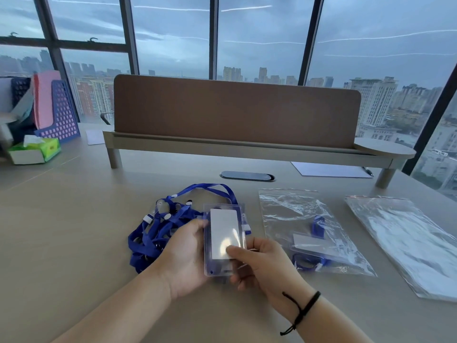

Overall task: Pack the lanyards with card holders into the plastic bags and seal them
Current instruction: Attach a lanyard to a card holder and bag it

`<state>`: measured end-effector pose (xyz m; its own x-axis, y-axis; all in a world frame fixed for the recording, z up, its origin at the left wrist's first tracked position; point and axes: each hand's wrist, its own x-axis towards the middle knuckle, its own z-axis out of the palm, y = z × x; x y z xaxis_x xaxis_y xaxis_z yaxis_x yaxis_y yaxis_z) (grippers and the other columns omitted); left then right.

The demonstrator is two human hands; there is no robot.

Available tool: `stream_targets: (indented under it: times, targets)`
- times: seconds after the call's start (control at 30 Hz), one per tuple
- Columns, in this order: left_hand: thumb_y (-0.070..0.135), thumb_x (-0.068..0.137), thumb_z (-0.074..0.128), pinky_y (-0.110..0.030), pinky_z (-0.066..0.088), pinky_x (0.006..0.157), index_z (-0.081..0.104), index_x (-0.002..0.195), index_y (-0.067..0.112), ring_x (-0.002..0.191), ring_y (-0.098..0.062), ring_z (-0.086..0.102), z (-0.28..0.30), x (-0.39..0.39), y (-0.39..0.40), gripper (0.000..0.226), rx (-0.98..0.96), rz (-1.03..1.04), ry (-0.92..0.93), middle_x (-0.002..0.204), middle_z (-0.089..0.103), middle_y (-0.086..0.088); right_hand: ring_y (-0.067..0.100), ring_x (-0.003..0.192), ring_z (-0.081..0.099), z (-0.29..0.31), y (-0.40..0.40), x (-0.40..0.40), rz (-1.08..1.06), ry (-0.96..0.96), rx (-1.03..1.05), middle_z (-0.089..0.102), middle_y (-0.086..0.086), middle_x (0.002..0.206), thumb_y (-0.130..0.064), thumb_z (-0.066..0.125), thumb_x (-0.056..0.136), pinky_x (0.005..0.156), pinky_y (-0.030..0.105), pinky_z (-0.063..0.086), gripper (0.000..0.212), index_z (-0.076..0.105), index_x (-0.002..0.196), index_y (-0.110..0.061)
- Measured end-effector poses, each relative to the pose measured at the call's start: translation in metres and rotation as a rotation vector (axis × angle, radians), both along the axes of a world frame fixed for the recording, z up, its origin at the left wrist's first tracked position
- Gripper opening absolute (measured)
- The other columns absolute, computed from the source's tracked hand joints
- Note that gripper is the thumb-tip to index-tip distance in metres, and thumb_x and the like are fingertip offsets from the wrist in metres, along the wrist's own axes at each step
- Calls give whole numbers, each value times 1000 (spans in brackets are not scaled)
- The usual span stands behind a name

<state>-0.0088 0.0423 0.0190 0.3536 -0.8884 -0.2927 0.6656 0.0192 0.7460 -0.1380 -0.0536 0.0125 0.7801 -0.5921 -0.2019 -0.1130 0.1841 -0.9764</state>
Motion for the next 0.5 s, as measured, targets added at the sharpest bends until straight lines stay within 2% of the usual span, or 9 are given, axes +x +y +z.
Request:
stream_targets:
  times: [0.1, 0.23, 0.33, 0.5]
  targets:
    - [47, 93, 34, -47, 51, 85, 73, 117, 5, 90, -37, 70, -1, 0, 1, 62, -34, -7, -9, 118, 68, -26, 23, 47, 61, -2, 0, 0, -46, 11, -26, 67, 15, 65, -13, 73, 86, 43, 28, 48, 17, 62, 90, -1]
    - [51, 96, 28, -45, 52, 84, 72, 118, 5, 93, -36, 72, 0, -2, 2, 68, -35, -16, -43, 119, 68, -27, 24, 45, 61, -3, 3, -1, -64, 23, -51, 68, 14, 62, -12, 74, 85, 40, 27, 48, 22, 56, 88, -1]
    - [50, 99, 25, -48, 50, 91, 65, 125, 6, 103, -37, 69, -3, -4, 2, 65, -18, 36, -59, 123, 67, -26, 23, 44, 61, 0, 4, -2, -63, 36, -71, 69, 13, 62, -14, 76, 84, 40, 27, 49, 25, 55, 89, -1]
    - [43, 100, 34, -51, 41, 109, 60, 131, 11, 123, -41, 56, -9, -7, -3, 52, 14, 150, -1, 125, 66, -25, 22, 42, 60, 1, 4, -4, -74, 23, -122, 68, 15, 61, -15, 77, 83, 39, 27, 48, 24, 56, 84, -3]
